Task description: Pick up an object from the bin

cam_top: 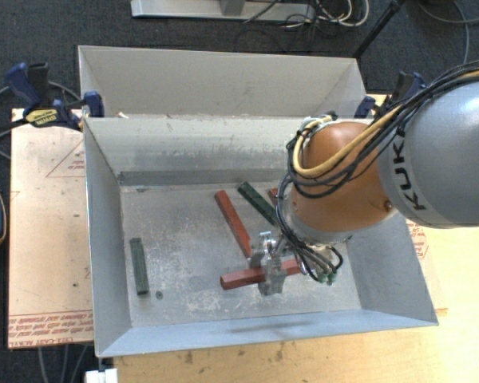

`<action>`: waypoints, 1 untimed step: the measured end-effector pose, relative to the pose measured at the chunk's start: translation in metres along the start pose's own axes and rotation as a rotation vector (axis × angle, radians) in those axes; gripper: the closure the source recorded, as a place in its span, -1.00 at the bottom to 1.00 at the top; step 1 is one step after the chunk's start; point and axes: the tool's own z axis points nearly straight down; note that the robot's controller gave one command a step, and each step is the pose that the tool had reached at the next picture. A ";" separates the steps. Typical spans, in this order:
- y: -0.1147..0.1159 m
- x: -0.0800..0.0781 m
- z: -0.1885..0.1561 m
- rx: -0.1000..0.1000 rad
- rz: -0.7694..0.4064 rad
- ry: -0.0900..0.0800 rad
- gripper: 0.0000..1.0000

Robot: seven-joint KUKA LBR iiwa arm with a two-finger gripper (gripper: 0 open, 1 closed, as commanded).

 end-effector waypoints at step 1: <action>0.000 -0.002 -0.023 0.000 0.001 0.004 1.00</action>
Offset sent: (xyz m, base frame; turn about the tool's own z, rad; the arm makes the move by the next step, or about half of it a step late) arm 0.0000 0.0000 0.0216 0.0000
